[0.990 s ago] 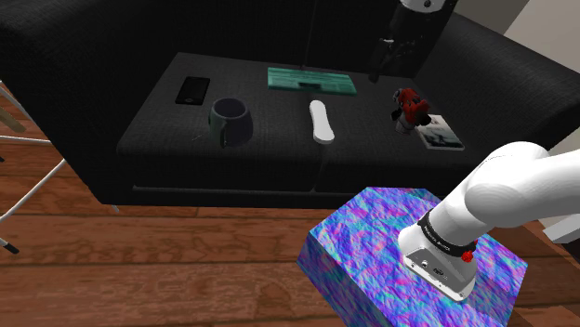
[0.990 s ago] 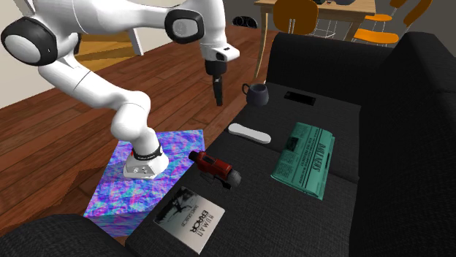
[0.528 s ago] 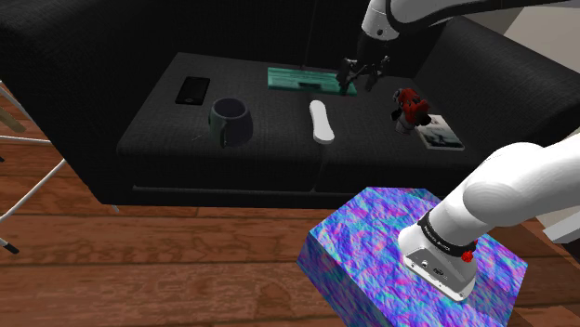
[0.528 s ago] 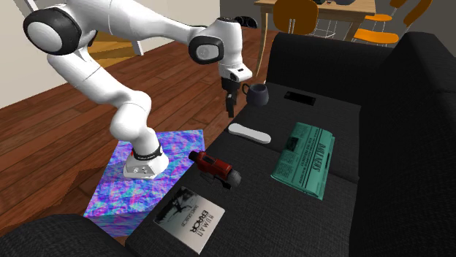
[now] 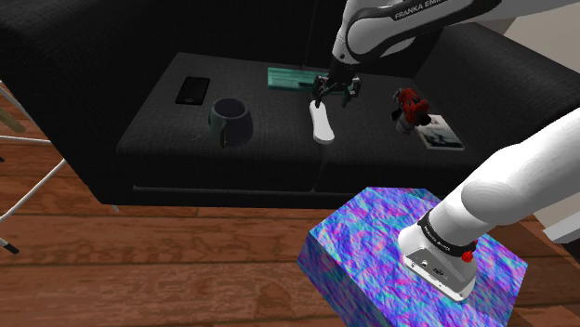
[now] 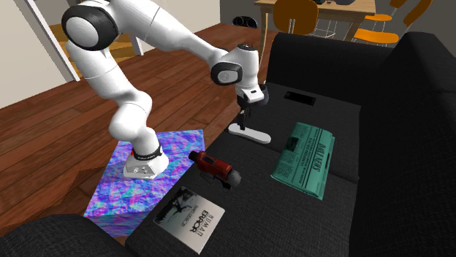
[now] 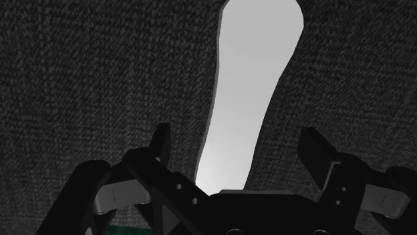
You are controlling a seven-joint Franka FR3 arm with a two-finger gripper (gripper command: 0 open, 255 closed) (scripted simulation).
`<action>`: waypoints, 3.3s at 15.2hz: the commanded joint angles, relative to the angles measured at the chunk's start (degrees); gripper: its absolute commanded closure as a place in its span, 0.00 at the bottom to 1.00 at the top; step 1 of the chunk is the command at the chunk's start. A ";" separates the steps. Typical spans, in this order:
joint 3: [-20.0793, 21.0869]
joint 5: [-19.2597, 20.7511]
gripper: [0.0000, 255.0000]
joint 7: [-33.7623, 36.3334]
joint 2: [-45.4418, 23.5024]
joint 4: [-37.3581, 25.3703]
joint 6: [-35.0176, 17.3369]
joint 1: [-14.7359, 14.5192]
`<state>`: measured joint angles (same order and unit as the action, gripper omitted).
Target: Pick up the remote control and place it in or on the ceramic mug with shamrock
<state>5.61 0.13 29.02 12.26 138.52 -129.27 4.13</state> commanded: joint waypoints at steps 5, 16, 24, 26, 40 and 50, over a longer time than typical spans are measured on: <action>0.37 0.05 0.00 3.71 -6.49 -0.70 -5.90 0.39; 0.40 0.48 0.00 4.02 -9.11 0.38 -9.59 0.45; 0.41 0.48 1.00 4.02 -9.11 0.38 -9.59 0.45; 0.41 0.48 1.00 4.02 -9.11 0.37 -9.58 0.45; 0.23 -0.41 1.00 3.27 -2.99 -4.08 0.96 0.36; 0.05 -0.71 1.00 2.95 0.17 -8.91 8.93 0.34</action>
<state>5.61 -0.53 31.90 12.04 129.98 -121.10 4.52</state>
